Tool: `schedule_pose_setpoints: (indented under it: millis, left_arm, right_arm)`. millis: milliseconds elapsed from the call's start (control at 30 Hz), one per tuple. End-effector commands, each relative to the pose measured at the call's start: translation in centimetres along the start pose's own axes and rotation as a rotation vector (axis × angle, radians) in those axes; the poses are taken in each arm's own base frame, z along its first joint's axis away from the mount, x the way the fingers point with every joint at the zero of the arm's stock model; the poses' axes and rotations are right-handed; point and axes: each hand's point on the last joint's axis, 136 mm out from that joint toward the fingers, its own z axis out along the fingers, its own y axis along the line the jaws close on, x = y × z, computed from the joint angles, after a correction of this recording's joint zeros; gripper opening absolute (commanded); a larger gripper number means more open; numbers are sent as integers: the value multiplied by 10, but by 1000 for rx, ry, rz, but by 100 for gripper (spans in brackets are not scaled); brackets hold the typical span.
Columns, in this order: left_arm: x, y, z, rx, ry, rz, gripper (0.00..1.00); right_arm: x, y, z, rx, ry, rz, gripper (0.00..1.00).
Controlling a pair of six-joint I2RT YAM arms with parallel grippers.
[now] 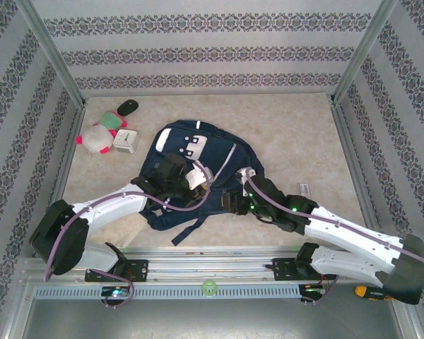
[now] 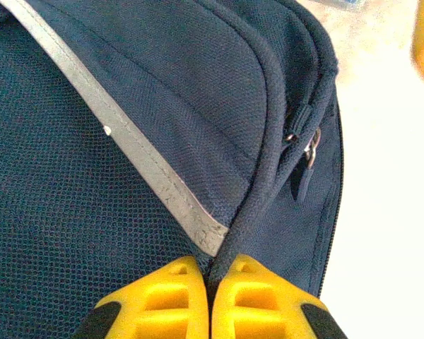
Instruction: Pack books, pencil case, and school supplies into a backpack
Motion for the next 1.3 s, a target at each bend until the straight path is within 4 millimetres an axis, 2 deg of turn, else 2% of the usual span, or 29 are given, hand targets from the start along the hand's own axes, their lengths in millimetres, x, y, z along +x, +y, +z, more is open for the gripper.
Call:
schedule_pose_setpoints:
  millis: [0, 133, 233, 433, 600, 733, 967, 1067, 1200, 1267]
  left_arm:
    - [-26, -1, -8, 45, -90, -94, 0]
    - [-28, -3, -6, 69, -100, -115, 0]
    - [-31, -5, -6, 87, -109, -120, 0]
    - [-36, -6, -9, 98, -127, -122, 0]
    - [-32, 4, -12, 67, -117, -126, 0]
    - [-28, 11, -16, 42, -106, -118, 0]
    - [-23, 17, -20, 20, -89, -99, 0]
    - [-17, 20, -24, 2, -65, -64, 0]
    - [-5, 25, -34, -18, -24, 27, 0]
    - [0, 23, -39, -13, 3, 82, 0]
  right_arm:
    - [-9, -2, 11, 52, -61, 83, 45]
    - [-13, -12, 26, 124, -100, 103, 44]
    - [-21, -10, 37, 130, -127, 92, 42]
    - [-25, -21, 51, 223, -146, 83, 33]
    - [-23, -45, 38, 361, -148, 47, 14]
    - [-25, -57, 24, 415, -160, 18, 3]
    - [-25, -72, 20, 445, -150, 30, 0]
    - [-27, -86, 13, 461, -131, 38, 0]
    - [-33, -102, 6, 382, -89, 53, 0]
    - [-38, -96, 3, 283, -76, 22, 0]
